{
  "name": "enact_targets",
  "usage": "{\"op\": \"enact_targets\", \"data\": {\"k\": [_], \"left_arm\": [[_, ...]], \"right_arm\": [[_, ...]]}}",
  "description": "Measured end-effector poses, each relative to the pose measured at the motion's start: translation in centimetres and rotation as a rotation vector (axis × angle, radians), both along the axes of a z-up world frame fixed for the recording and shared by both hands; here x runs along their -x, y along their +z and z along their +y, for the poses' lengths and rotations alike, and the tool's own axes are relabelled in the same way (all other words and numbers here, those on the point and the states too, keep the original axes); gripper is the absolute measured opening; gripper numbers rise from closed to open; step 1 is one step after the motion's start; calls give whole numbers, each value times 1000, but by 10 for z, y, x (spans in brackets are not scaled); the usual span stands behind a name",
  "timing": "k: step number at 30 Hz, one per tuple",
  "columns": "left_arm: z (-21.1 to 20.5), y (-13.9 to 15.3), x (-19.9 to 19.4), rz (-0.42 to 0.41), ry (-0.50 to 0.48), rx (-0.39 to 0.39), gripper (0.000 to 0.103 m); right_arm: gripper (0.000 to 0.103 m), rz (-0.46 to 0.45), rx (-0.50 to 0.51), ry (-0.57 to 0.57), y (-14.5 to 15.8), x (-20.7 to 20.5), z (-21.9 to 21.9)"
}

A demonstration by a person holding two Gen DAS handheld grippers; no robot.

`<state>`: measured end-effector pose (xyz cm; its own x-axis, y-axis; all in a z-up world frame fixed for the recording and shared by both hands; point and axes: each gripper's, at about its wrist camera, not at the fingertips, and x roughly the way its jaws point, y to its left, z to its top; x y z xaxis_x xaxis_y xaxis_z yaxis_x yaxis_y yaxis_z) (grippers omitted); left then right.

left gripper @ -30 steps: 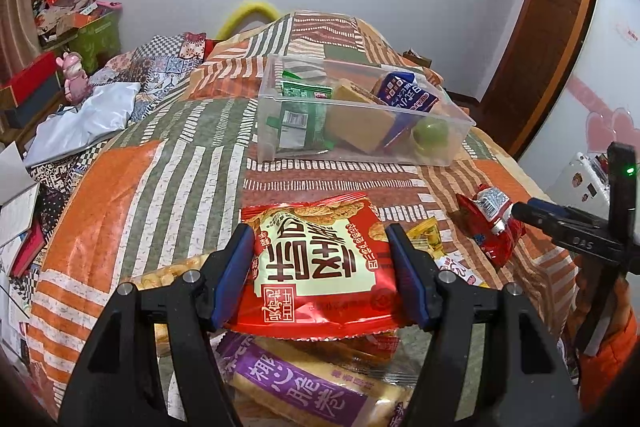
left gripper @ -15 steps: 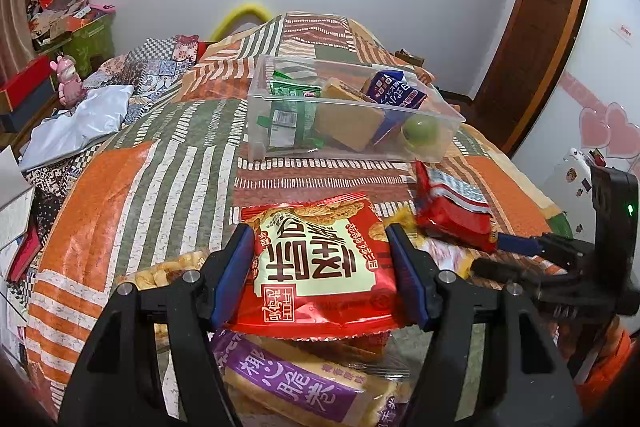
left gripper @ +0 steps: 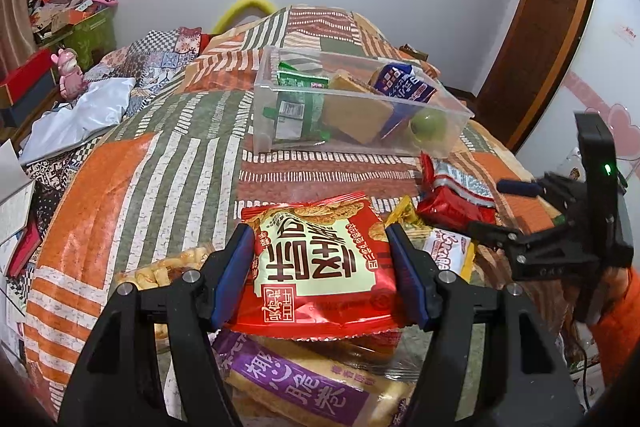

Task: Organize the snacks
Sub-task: 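Lift the red bag with the right tool while left tool holds its red bag, then drop both red bags into the clear box from both tools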

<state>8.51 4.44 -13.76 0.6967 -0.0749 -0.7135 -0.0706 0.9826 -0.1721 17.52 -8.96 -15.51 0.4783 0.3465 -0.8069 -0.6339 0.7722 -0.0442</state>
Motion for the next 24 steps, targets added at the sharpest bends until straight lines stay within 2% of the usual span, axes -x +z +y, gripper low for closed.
{"op": "enact_targets", "data": {"k": [7,12,14,18,24], "left_arm": [[1,-4,-11,16,1,-11,66],[2,-6,-16,21,-3,-15,66],[2,-6,-17,21,-3,-13,66],[2,-3,-20,16,-11,-11,66],[0,11,-32,-16,-26,-19,66]], "right_arm": [[87,57,44,78,-16,-29,21],[74,106,-35,69,-20,-34,15],[73,102,-44,60,-18,-31,13],[72,93,-75,35,-10,-21,5],[72,27,-149,7,25,-17,2]]}}
